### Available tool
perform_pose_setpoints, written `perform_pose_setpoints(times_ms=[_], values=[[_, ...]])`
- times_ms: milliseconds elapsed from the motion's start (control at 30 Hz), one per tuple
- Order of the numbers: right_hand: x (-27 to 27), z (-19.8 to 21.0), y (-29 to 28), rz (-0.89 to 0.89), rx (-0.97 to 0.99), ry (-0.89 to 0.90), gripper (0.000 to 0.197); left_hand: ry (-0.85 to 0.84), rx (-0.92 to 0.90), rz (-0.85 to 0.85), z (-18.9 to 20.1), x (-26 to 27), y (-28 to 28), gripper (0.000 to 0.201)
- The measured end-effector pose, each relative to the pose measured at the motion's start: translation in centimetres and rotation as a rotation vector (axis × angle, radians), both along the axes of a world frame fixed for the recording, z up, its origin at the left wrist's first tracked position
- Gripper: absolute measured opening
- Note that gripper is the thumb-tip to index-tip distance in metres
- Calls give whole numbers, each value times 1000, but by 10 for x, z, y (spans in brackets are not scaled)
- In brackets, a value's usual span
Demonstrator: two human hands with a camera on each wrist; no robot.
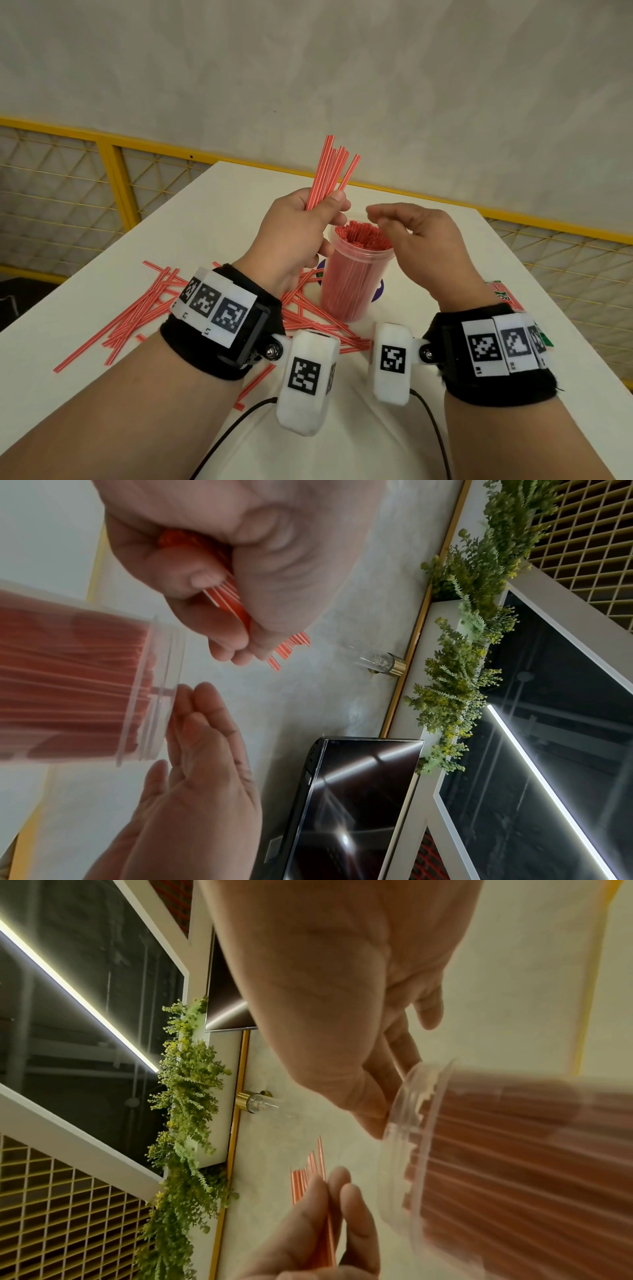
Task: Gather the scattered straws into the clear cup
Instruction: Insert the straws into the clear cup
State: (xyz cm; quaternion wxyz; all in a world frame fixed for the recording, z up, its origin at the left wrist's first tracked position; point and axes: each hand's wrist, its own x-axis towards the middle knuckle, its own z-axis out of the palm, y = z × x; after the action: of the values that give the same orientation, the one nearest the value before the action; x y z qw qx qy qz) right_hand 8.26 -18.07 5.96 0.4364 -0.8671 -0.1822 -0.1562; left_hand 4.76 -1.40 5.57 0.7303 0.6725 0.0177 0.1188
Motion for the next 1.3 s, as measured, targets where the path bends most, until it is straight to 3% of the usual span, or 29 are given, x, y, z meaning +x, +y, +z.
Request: perform_pose_setpoints(times_ms=[133,367,467,633,700,900,1200,1300], values=[[-4,2,-3,125,-263,63,40,-7,-10,24,0,0,1,20],[-4,4,-4,154,-372,90,39,1,-1,13,-1,1,-1,20],[-4,4,-2,92,-224,37,31,8,0,-7,-2,1,-2,20],[-7,10,6,27,312,-18,19,66,-73,-166,-3,0,-3,24],[-10,13,8,29,428,-36,19,84,-61,-209,-2,-1,-4,26],[-14,13,10,107,528,15,31,108,-17,-323,-1,-4,-7,30],[-10,8,14,202,723,90,23,119,-8,-364,-1,-5,-7,39],[-9,8,12,211,733,79,25,110,5,-370,0,-6,-7,31]])
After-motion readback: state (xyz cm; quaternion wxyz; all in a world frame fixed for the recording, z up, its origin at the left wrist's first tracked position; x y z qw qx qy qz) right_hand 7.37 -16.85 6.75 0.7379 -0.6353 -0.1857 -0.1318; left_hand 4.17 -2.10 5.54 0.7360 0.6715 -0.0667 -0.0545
